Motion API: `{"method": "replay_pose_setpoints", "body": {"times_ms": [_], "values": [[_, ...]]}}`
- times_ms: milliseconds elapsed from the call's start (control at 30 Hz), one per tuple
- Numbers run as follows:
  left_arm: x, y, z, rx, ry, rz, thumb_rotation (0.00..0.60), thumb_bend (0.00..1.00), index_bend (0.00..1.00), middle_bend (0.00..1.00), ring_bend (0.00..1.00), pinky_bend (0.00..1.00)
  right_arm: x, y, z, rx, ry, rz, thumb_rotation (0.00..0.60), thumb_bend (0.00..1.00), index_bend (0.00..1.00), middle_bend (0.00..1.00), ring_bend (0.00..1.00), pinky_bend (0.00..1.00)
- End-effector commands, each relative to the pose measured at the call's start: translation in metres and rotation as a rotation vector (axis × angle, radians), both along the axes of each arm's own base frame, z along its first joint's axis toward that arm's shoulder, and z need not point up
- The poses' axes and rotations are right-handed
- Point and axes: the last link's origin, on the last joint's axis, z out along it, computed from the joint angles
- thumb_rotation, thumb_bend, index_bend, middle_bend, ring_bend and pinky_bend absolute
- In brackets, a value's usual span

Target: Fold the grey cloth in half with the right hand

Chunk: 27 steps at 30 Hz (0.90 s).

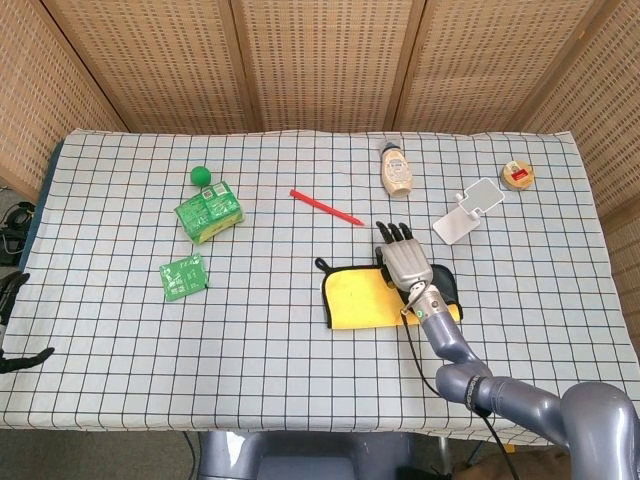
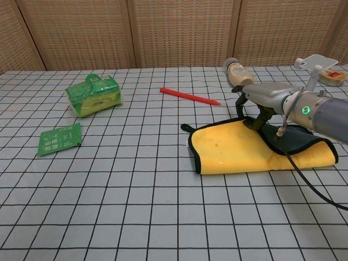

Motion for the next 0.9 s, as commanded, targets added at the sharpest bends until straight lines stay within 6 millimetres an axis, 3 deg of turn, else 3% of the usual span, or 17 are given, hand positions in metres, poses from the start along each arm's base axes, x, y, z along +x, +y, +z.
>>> {"method": "replay_pose_setpoints", "body": {"times_ms": [33, 300, 367, 400, 467, 567, 767, 900], "values": [[0.0, 0.0, 0.0, 0.0, 0.001, 0.001, 0.6, 0.0, 0.0, 0.0, 0.0, 0.0, -0.002, -0.001, 0.0, -0.001, 0.007, -0.005, 0.6, 0.7, 0.65, 0.0, 0.0, 0.0], [-0.001, 0.001, 0.0, -0.002, 0.002, 0.002, 0.6, 0.0, 0.0, 0.0, 0.0, 0.0, -0.004, 0.0, -0.002, 0.007, 0.015, -0.008, 0.6, 0.69, 0.65, 0.0, 0.0, 0.0], [-0.001, 0.001, 0.0, -0.003, 0.001, 0.003, 0.6, 0.0, 0.0, 0.0, 0.0, 0.0, -0.004, 0.0, -0.003, 0.007, 0.017, -0.007, 0.6, 0.65, 0.53, 0.0, 0.0, 0.0], [-0.001, 0.001, 0.0, -0.002, 0.0, 0.003, 0.6, 0.0, 0.0, 0.0, 0.0, 0.0, -0.004, 0.0, -0.003, 0.009, 0.017, -0.008, 0.6, 0.61, 0.45, 0.0, 0.0, 0.0], [-0.001, 0.001, 0.0, -0.002, 0.0, 0.003, 0.6, 0.0, 0.0, 0.0, 0.0, 0.0, -0.004, 0.0, -0.004, 0.015, 0.01, -0.01, 0.6, 0.34, 0.18, 0.0, 0.0, 0.0], [-0.001, 0.001, 0.0, -0.001, -0.002, 0.003, 0.6, 0.0, 0.0, 0.0, 0.0, 0.0, -0.002, 0.0, -0.001, 0.006, -0.009, -0.005, 0.6, 0.03, 0.02, 0.0, 0.0, 0.0], [-0.001, 0.001, 0.0, -0.003, -0.004, 0.004, 0.6, 0.0, 0.0, 0.0, 0.0, 0.0, 0.004, 0.002, 0.009, -0.047, -0.066, 0.036, 0.6, 0.0, 0.01, 0.0, 0.0, 0.0], [-0.001, 0.0, 0.0, -0.004, -0.004, 0.002, 0.6, 0.0, 0.0, 0.0, 0.0, 0.0, 0.006, 0.01, 0.023, -0.055, -0.086, 0.078, 0.6, 0.0, 0.11, 0.0, 0.0, 0.0]]}}
